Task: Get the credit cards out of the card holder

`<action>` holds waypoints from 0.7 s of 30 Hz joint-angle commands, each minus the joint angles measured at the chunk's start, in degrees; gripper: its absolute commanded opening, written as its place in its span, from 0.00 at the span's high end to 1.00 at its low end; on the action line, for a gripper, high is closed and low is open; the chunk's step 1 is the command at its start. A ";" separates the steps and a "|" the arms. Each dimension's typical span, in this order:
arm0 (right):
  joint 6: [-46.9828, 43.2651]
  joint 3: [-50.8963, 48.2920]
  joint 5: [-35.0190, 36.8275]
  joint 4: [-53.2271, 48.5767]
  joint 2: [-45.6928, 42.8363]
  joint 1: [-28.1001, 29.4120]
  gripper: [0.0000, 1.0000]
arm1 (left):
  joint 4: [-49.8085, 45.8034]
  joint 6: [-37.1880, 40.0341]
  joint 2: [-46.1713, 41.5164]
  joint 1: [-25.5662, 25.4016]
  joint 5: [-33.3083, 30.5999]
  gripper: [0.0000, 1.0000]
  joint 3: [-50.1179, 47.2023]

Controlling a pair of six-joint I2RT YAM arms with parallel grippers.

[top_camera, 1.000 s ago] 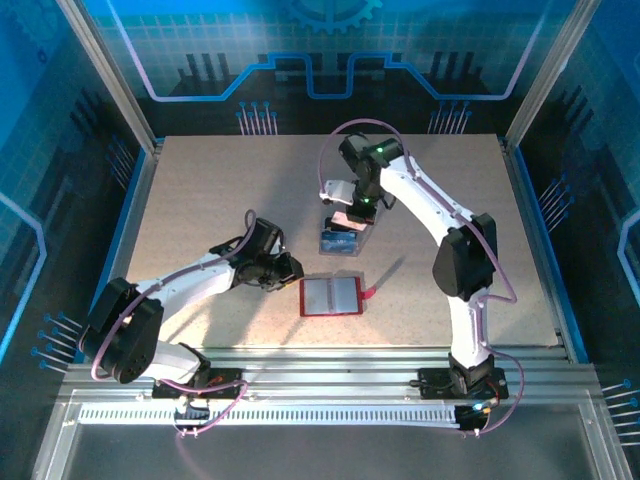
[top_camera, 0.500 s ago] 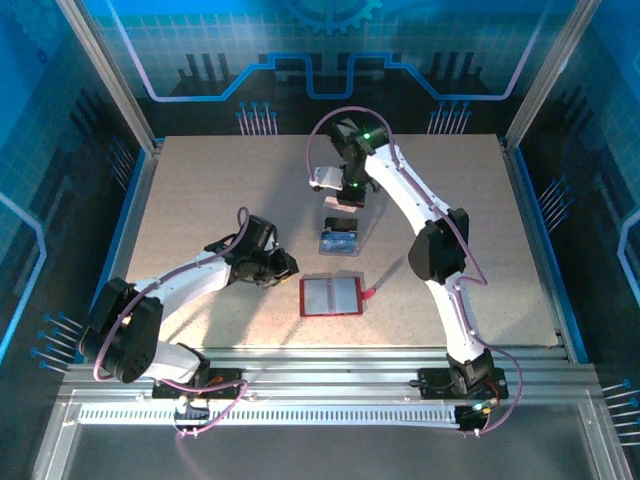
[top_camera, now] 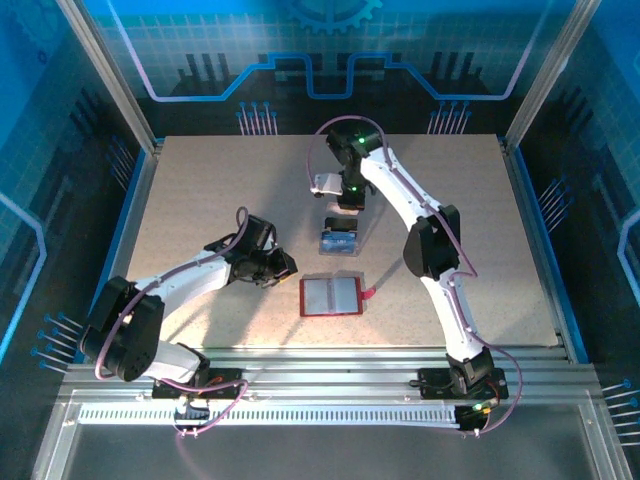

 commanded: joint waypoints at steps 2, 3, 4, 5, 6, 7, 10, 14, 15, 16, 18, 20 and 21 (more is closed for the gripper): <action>-0.77 1.56 -1.53 -1.16 2.42 -0.37 0.99 | -1.29 1.38 0.53 0.67 0.77 0.79 0.10; -0.72 1.52 -1.86 -1.19 2.73 -0.30 0.99 | -1.35 1.38 0.57 0.72 0.69 0.79 0.12; -0.75 1.54 -2.13 -1.30 3.02 -0.23 0.99 | -1.39 1.31 0.52 0.79 0.68 0.79 0.07; -0.74 1.53 -2.29 -1.50 3.29 -0.23 0.98 | -1.43 1.38 0.53 0.76 0.71 0.79 -0.02; -0.66 1.46 -2.25 -1.63 3.44 -0.16 0.97 | -1.43 1.38 0.49 0.77 0.66 0.79 -0.06; -0.68 1.45 -2.25 -1.76 3.60 -0.14 0.96 | -1.42 1.28 0.48 0.89 0.60 0.79 -0.11; -0.04 1.45 -1.29 -0.72 3.67 -0.23 0.88 | -1.28 1.29 0.55 0.91 0.68 0.79 -0.24; 1.67 1.45 1.10 2.61 2.67 -0.41 0.81 | -1.26 1.37 0.63 1.02 0.70 0.79 -0.18; 1.99 1.23 1.35 3.41 2.31 -0.50 0.80 | -1.25 1.35 0.72 1.07 0.69 0.79 -0.21; 2.30 1.03 1.58 4.20 1.81 -0.50 0.80 | -1.13 1.34 0.75 1.10 0.69 0.79 -0.19; 2.44 0.30 1.66 5.31 0.94 -0.50 0.79 | -0.92 1.34 0.99 1.12 0.85 0.79 -0.31; 2.74 -0.05 1.67 5.88 0.31 -0.50 0.79 | -0.59 1.22 1.17 1.07 1.04 0.79 -0.39; 2.77 -0.19 1.60 5.88 0.04 -0.54 0.79 | -0.48 1.23 1.17 1.15 1.12 0.79 -0.37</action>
